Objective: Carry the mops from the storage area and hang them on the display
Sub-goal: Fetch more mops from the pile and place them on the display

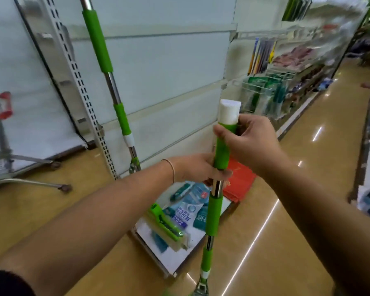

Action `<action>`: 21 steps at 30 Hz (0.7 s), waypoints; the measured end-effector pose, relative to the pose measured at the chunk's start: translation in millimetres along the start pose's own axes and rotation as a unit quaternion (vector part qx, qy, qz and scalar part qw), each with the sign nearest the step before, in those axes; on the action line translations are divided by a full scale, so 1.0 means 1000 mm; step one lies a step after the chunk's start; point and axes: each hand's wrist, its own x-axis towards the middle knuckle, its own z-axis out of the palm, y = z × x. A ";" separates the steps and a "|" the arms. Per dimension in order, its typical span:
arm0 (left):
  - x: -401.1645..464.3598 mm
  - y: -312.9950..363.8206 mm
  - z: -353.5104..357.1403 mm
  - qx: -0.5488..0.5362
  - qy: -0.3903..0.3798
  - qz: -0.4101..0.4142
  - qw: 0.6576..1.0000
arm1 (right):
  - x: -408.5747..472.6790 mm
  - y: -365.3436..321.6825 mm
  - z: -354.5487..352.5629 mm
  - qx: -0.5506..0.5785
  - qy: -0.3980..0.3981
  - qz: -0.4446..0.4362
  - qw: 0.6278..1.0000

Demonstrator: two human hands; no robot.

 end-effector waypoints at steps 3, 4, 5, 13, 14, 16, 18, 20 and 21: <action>-0.023 -0.010 -0.015 -0.003 0.023 -0.005 1.000 | 0.001 -0.018 0.017 0.012 -0.022 -0.018 1.000; -0.030 -0.013 -0.020 -0.004 0.030 -0.013 0.999 | 0.002 -0.025 0.023 0.017 -0.028 -0.021 0.999; -0.037 -0.017 -0.026 -0.005 0.043 -0.016 0.999 | 0.002 -0.033 0.028 0.022 -0.036 -0.024 0.999; -0.094 -0.028 -0.069 -0.035 0.128 -0.022 0.991 | 0.012 -0.088 0.067 0.080 -0.074 -0.041 0.993; -0.101 -0.027 -0.075 -0.041 0.137 -0.018 0.990 | 0.013 -0.096 0.071 0.086 -0.073 -0.047 0.993; -0.115 -0.025 -0.085 -0.054 0.152 -0.009 0.987 | 0.017 -0.111 0.079 0.099 -0.066 -0.062 0.991; -0.127 -0.024 -0.095 -0.068 0.177 0.011 0.982 | 0.020 -0.126 0.086 0.109 -0.057 -0.076 0.990; -0.138 -0.021 -0.103 -0.063 0.211 0.033 0.975 | 0.025 -0.141 0.091 0.118 -0.049 -0.089 0.988; -0.143 -0.019 -0.108 -0.058 0.230 0.043 0.971 | 0.026 -0.148 0.093 0.121 -0.047 -0.096 0.987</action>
